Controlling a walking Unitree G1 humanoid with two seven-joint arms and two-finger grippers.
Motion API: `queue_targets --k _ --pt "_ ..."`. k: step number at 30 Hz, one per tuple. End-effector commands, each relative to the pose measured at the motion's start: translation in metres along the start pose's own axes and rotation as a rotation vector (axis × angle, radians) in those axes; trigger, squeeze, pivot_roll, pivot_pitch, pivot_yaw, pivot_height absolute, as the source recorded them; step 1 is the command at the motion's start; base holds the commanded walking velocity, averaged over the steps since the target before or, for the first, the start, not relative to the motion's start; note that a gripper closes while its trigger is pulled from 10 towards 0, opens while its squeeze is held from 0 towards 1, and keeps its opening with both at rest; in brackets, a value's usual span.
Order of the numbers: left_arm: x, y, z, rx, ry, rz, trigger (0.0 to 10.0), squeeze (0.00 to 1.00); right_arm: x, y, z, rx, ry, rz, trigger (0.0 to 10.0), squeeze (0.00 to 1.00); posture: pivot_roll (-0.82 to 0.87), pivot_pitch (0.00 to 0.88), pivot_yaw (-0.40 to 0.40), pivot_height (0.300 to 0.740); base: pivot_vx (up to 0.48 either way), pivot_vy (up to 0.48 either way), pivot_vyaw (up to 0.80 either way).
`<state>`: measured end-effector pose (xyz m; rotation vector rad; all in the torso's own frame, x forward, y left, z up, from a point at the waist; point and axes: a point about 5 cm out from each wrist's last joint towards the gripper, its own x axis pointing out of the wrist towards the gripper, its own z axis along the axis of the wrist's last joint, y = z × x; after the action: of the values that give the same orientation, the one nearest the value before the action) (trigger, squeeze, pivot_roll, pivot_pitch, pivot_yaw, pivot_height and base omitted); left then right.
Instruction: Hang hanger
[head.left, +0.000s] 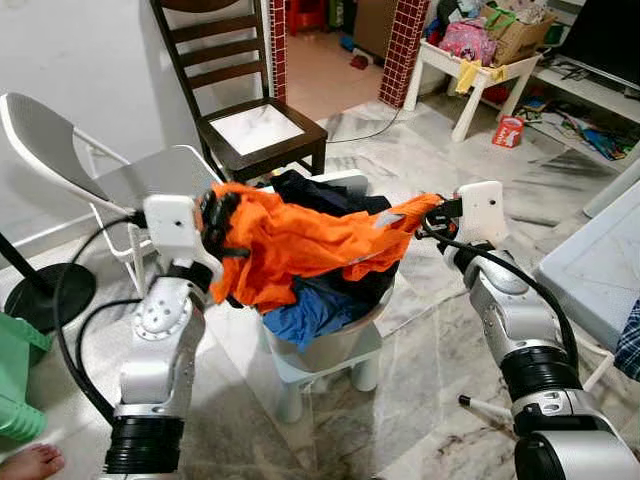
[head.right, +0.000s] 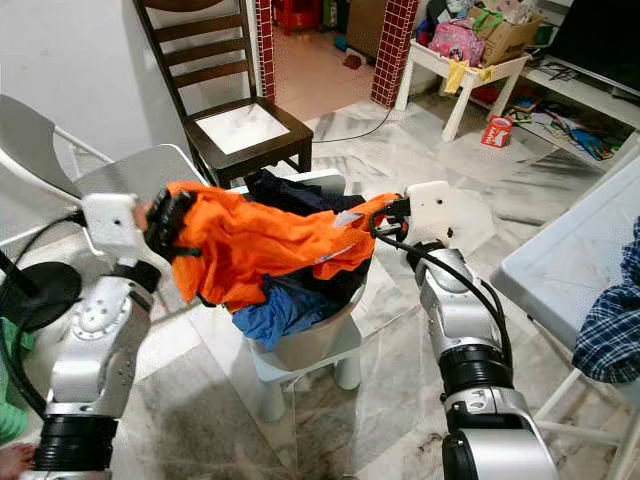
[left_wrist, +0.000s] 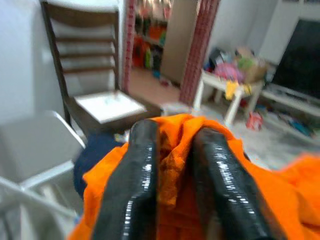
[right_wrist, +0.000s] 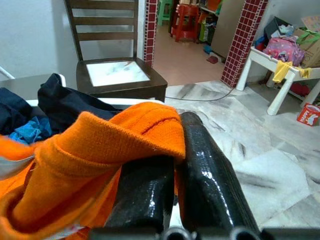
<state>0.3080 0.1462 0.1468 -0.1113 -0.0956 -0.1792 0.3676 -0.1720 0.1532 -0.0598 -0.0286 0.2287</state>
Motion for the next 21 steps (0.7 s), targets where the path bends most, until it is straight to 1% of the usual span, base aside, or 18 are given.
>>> queue_targets --k 1,2,4,5,10,11,13,15,16,18,19,20,21 --pt "-0.002 -0.01 -0.008 -0.01 0.056 -0.063 10.0 1.0 0.002 0.004 0.009 -0.016 -0.041 0.018 0.0 0.0 0.01 0.052 -0.041 0.74 0.0 0.0 0.0" --pt "-0.002 -0.01 -0.008 -0.01 0.056 -0.063 10.0 1.0 0.002 0.004 0.009 -0.016 -0.041 0.018 0.0 0.0 0.01 0.052 -0.041 0.74 0.0 0.0 0.0" --pt "-0.009 -0.017 -0.017 -0.013 0.094 -0.097 10.0 1.0 0.003 0.005 0.01 -0.016 -0.043 0.021 0.0 0.0 0.01 0.053 -0.041 0.74 0.0 0.0 0.0" --pt "-0.013 -0.017 -0.023 -0.008 0.112 -0.091 10.0 1.0 0.003 0.007 0.01 -0.014 -0.046 0.026 0.0 0.0 0.01 0.054 -0.041 0.74 0.0 0.0 0.0" --pt "-0.019 -0.016 -0.029 0.0 0.11 -0.052 10.0 1.0 0.003 0.011 0.01 -0.015 -0.051 0.038 0.0 0.0 0.01 0.054 -0.042 0.74 0.0 0.0 0.0" --pt "-0.022 -0.018 -0.031 -0.005 0.111 -0.056 10.0 1.0 0.003 0.012 0.01 -0.016 -0.054 0.042 0.0 0.0 0.01 0.053 -0.043 0.74 0.0 0.0 0.0" --pt "-0.028 -0.029 -0.034 0.001 0.126 -0.1 10.0 1.0 0.004 0.014 0.011 -0.016 -0.061 0.047 0.0 0.0 0.01 0.052 -0.042 0.74 0.0 0.0 0.0" --pt "-0.036 -0.048 -0.034 -0.077 0.149 -0.228 10.0 1.0 0.005 0.015 0.013 -0.02 -0.067 0.05 0.0 0.0 0.01 0.052 -0.042 0.74 0.0 0.0 0.0" --pt "-0.036 -0.048 -0.034 -0.077 0.149 -0.228 10.0 1.0 0.005 0.015 0.013 -0.02 -0.067 0.05 0.0 0.0 0.01 0.052 -0.042 0.74 0.0 0.0 0.0" --pt "-0.042 -0.061 -0.028 -0.12 0.151 -0.329 10.0 1.0 0.005 0.016 0.013 -0.021 -0.069 0.052 0.0 0.0 0.01 0.052 -0.043 0.74 0.0 0.0 0.0" --pt "-0.043 -0.065 -0.023 -0.131 0.144 -0.361 10.0 1.0 0.006 0.016 0.013 -0.02 -0.07 0.052 0.0 0.0 0.02 0.053 -0.043 0.74 0.0 0.0 0.0" --pt "-0.044 -0.068 -0.018 -0.151 0.139 -0.396 10.0 1.0 0.006 0.017 0.013 -0.02 -0.069 0.054 0.0 0.0 0.02 0.053 -0.044 0.74 0.0 0.0 0.0" --pt "-0.042 -0.068 -0.011 -0.152 0.115 -0.412 10.0 1.0 0.006 0.018 0.012 -0.019 -0.067 0.057 0.0 0.0 0.02 0.054 -0.045 0.74 0.0 0.0 0.0"
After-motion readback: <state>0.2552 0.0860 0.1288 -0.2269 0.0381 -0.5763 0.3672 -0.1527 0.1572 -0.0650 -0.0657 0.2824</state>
